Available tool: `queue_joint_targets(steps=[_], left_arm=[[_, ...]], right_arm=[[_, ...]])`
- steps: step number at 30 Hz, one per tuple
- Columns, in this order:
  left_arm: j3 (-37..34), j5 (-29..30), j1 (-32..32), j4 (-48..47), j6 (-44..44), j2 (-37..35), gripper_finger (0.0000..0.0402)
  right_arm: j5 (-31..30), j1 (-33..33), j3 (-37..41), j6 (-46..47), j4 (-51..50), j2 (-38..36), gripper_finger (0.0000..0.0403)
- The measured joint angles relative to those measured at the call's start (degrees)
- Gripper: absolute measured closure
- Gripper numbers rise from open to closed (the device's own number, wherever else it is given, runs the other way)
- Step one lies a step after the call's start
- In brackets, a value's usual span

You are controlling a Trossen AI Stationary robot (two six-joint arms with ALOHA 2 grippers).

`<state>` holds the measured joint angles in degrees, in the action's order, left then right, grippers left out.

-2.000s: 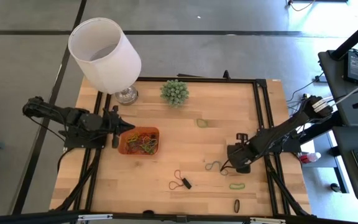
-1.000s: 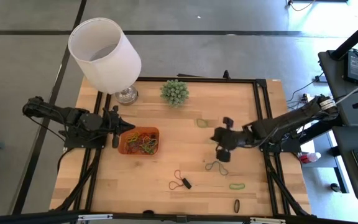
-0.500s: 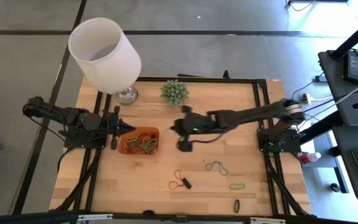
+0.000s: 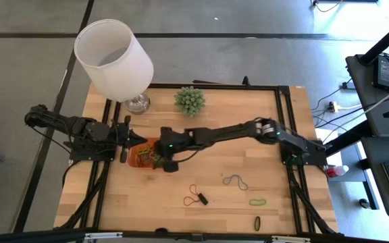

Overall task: Pick and place rubber bands into bin
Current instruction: Put the green rubber band into the orange bin

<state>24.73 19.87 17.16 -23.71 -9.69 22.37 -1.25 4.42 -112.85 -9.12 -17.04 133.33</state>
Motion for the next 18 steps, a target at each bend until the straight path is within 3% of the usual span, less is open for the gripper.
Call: queue_joint_targets(steps=[8, 18], left_arm=[[0.0, 0.0, 0.0, -0.1, 0.0, 0.0, 0.0398], [0.0, 0.0, 0.0, -0.3, 0.0, 0.0, 0.0398]], right_arm=[[0.1, -0.7, -8.2, -0.1, -5.2, 10.1, 0.0402], [-0.1, -1.6, -8.4, 3.0, -5.4, 10.4, 0.0348]])
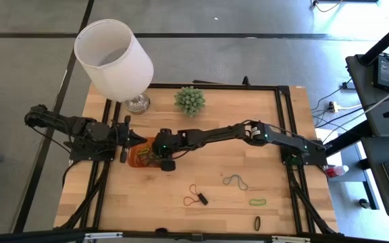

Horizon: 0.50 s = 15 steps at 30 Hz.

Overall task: Pick and place rubber bands into bin
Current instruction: Put the green rubber band into the orange bin

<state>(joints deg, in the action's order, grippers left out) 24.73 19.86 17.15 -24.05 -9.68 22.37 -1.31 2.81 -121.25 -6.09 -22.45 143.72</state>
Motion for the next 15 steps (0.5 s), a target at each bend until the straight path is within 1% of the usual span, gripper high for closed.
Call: queue_joint_targets(steps=[9, 15], left_arm=[[0.0, 0.0, 0.0, -0.1, 0.0, 0.0, 0.0398], [0.0, 0.0, 0.0, -0.1, 0.0, 0.0, 0.0398]], right_arm=[[0.0, 0.1, 0.0, 0.0, -0.2, -0.7, 0.0286], [-0.1, 0.0, 0.0, 0.0, -2.7, -1.0, 0.0265]])
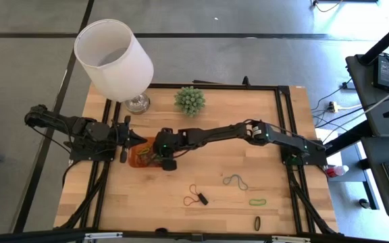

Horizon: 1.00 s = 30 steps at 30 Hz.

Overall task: Pick and place rubber bands into bin
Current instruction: Put the green rubber band into the orange bin, then put the black rubber band into the orange bin

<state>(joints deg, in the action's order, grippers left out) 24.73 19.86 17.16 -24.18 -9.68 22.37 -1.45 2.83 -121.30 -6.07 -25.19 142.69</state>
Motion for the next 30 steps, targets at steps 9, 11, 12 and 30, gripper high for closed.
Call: queue_joint_targets(steps=[9, 11, 12, 30], left_arm=[[0.0, 0.0, 0.0, 0.0, 0.0, 0.0, 0.0398], [0.0, 0.0, 0.0, 0.0, 0.0, 0.0, 0.0398], [0.0, 0.0, 0.0, 0.0, 0.0, 0.0, 0.0398], [0.0, -0.2, 0.0, 0.0, -0.1, 0.0, 0.0398]], right_arm=[[0.0, -0.1, -5.5, -0.4, -11.5, -1.4, 0.0263], [-0.1, -0.1, -7.2, -0.5, -13.6, -1.4, 0.0263], [-0.1, -0.1, -8.2, -0.5, -15.1, -1.4, 0.0263], [-0.4, 0.4, -8.8, 1.8, -37.5, -12.9, 0.0389]])
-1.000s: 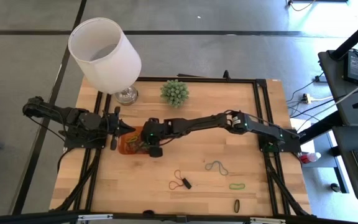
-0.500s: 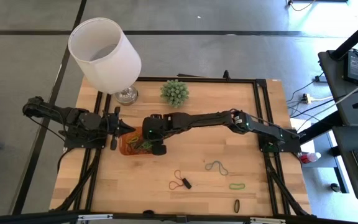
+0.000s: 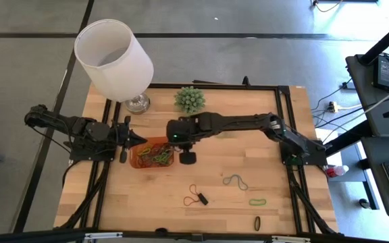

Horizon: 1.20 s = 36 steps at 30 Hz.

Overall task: Pick and place rubber bands into bin
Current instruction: Put the black rubber band into the orange bin

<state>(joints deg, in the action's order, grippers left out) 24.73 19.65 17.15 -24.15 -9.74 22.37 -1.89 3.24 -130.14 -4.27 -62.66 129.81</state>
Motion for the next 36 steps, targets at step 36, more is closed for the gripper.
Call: queue_joint_targets(steps=[36], left_arm=[[0.0, 4.8, 0.0, 3.4, -0.4, 0.1, 0.0398]], right_arm=[[-12.2, 14.0, 108.1, 35.5, 57.6, -60.7, 0.039]])
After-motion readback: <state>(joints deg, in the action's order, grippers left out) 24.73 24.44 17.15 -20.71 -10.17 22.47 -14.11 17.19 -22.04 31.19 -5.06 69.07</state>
